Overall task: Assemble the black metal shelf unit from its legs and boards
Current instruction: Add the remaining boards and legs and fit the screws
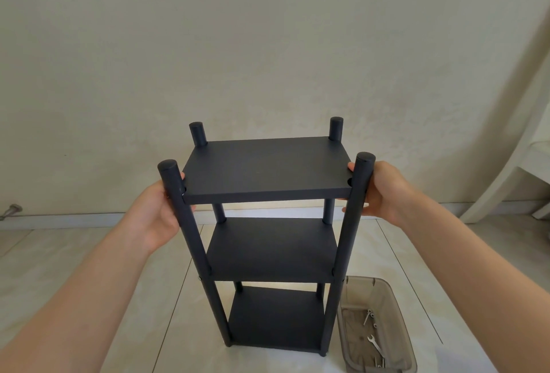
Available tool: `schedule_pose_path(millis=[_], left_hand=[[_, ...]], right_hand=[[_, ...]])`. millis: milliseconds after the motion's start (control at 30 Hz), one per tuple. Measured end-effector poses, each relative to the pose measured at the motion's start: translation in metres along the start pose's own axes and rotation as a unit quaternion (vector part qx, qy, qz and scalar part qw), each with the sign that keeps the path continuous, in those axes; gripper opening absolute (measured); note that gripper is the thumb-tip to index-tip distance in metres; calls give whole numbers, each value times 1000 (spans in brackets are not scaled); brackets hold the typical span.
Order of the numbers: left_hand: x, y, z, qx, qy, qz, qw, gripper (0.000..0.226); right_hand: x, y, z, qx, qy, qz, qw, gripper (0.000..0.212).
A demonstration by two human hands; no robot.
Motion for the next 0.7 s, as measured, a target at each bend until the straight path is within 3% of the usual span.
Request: schedule_pose_path(millis=[700], left_hand=[[6,1,-1,34,13,24,999,12]], right_hand=[[13,13,-2,-53,26,9,998,32]])
Point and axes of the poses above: each hand's wrist, its own x-axis away from the middle knuckle, its own y-axis out of the palm, z = x × y, the point moved 8 cm from there along -x, towards the middle knuckle, and after that the axes turned 14 degrees about -y, right-handed, at the moved point
